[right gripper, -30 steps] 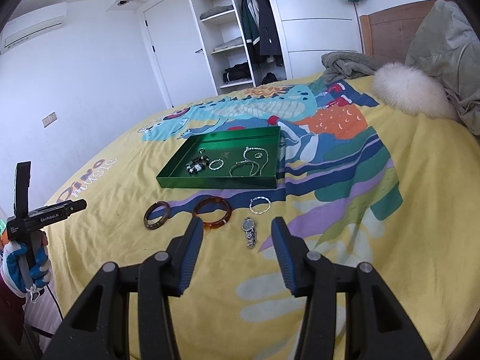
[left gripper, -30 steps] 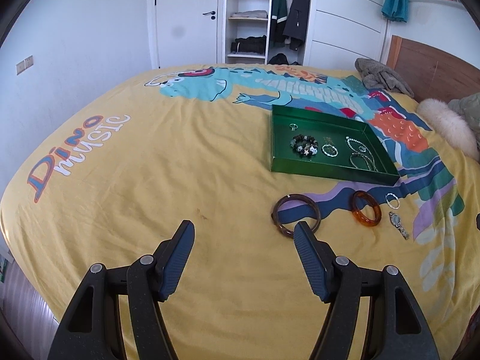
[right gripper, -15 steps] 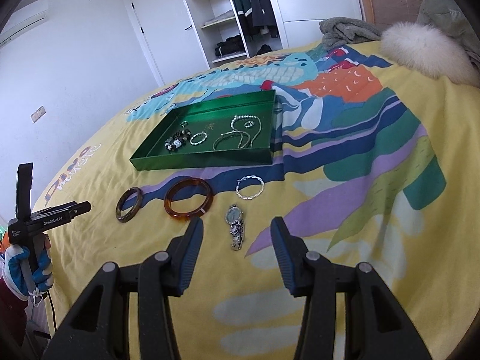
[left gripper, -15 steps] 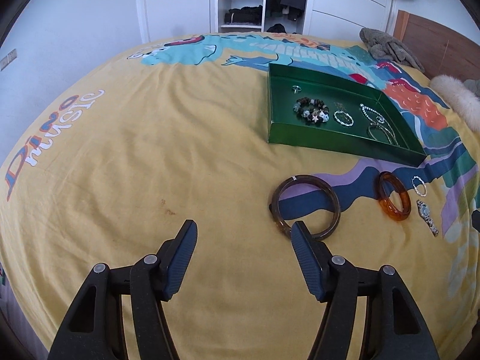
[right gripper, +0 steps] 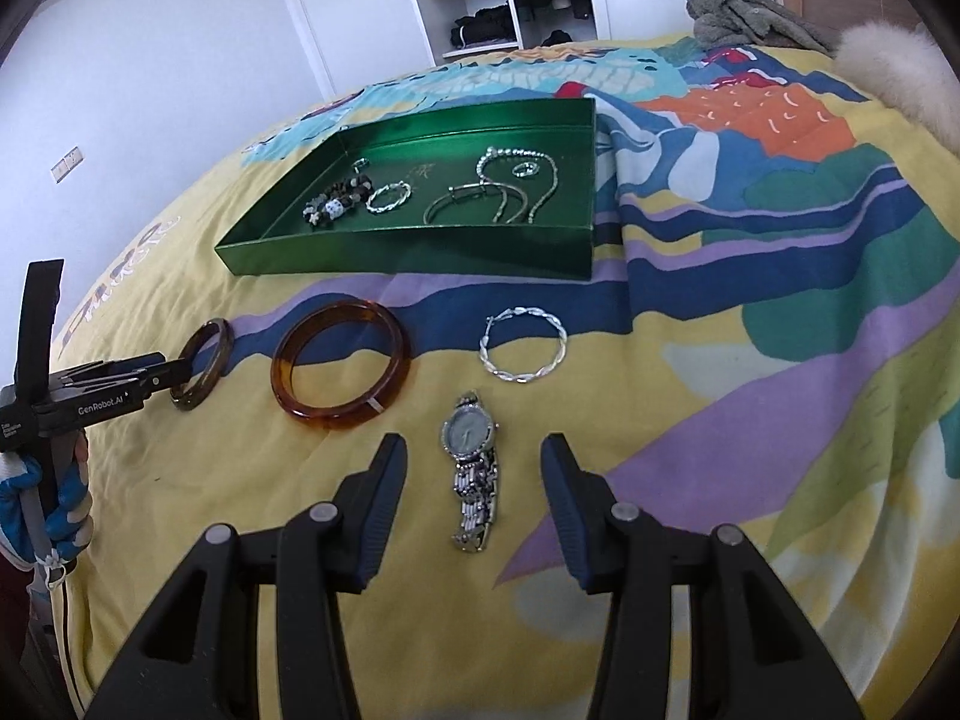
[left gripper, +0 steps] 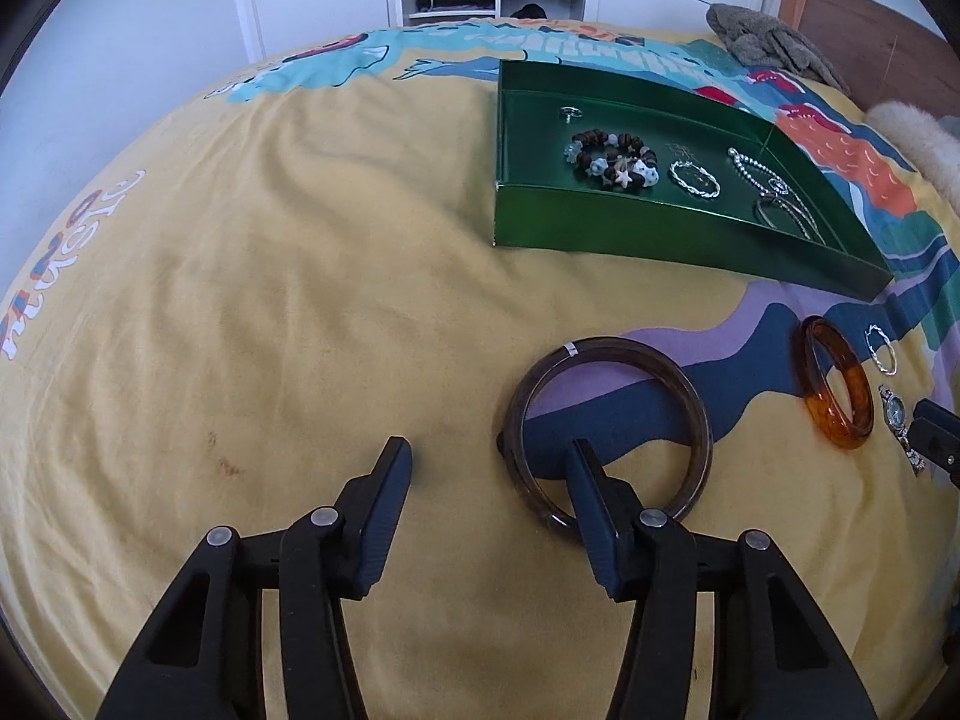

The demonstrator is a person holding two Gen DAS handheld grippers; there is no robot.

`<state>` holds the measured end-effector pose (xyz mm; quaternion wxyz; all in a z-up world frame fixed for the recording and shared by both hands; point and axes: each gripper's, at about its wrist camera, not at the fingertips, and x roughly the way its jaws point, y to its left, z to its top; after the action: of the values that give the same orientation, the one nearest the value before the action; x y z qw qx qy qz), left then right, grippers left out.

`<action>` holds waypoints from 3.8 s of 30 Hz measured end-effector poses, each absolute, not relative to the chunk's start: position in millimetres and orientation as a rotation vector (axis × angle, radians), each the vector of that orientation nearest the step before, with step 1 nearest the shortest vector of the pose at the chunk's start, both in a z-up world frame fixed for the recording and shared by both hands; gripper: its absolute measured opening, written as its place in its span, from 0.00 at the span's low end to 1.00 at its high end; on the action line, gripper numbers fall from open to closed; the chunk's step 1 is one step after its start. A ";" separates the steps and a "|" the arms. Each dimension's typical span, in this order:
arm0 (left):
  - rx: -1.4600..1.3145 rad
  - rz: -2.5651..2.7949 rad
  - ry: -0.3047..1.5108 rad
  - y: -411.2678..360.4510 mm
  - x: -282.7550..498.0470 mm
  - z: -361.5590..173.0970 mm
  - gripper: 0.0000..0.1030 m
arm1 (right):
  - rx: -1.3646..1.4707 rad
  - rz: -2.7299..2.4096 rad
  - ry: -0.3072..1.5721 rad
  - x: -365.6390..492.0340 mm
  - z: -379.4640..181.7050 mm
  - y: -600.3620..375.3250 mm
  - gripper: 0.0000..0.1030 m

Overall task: Organize jewelry
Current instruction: 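Grasp the dark brown bangle with the left tool while the right tool grasps the silver wristwatch, then carry the bangle and wristwatch into the green tray and open both tools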

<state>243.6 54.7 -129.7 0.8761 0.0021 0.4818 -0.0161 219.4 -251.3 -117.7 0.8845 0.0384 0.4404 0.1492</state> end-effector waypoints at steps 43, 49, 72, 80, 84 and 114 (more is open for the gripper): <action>0.154 -0.005 0.866 33.8 203.7 -89.5 0.07 | 0.149 0.291 0.819 179.4 -96.1 -257.7 0.21; 0.158 -0.009 0.815 32.6 180.8 -62.6 0.07 | 0.152 0.288 0.776 155.2 -74.2 -258.8 0.21; 0.131 -0.031 0.668 31.3 104.5 15.3 0.07 | 0.119 0.299 0.608 78.8 5.4 -255.5 0.21; 0.122 -0.055 0.604 24.0 100.4 51.7 0.07 | 0.096 0.299 0.549 71.6 39.1 -254.2 0.21; 0.105 -0.061 0.579 24.8 108.5 71.5 0.07 | 0.081 0.297 0.522 76.2 58.7 -253.5 0.21; 0.106 -0.076 0.652 -5.4 292.6 62.9 0.07 | 0.034 0.347 0.510 252.2 88.8 -218.9 0.21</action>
<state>292.6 -5.4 62.9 0.9452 0.0519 0.3201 -0.0371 252.2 -218.9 88.8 0.9526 0.0165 0.2511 0.1708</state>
